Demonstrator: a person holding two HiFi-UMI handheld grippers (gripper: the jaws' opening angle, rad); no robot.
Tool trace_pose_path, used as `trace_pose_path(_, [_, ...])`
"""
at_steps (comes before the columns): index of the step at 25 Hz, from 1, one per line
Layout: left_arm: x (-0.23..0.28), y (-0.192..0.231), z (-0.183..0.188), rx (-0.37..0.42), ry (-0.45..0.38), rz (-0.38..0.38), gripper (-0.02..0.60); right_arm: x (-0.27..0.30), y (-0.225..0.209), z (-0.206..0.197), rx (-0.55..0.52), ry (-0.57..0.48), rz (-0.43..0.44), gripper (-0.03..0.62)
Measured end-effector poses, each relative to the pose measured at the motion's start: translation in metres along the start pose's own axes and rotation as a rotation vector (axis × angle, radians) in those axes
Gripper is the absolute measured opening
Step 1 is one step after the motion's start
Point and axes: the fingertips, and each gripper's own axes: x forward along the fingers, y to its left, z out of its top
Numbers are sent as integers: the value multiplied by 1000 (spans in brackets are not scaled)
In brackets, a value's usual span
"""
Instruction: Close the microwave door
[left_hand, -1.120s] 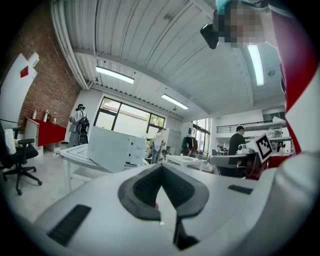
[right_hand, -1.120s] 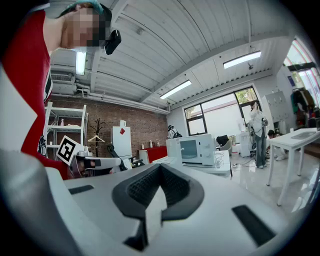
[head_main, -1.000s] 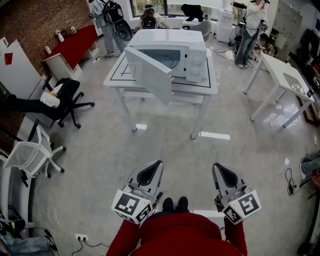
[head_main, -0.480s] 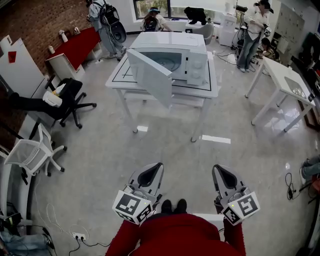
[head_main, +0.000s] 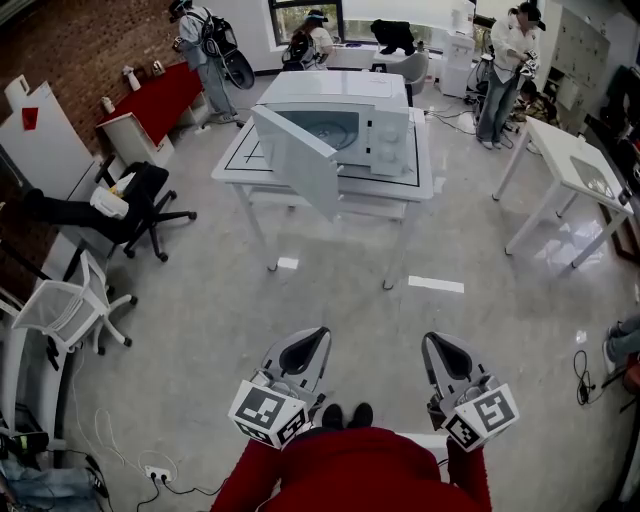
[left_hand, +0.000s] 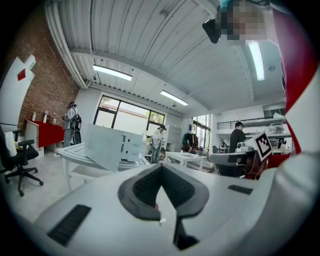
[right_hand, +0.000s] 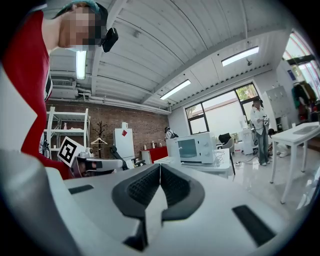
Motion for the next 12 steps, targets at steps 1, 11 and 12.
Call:
trace_pose_path(1, [2,-1,0,3,-1,2,9,-1,-3,1,-1,-1,0,14])
trace_pose_path(11, [23,-8,14,52,-26,40,9,-15,-29,11,-7,-34,11,15])
trace_pose_path(12, [25,-9,16,58,-26,45,9,-18,-31,12,-5,-37,12,15])
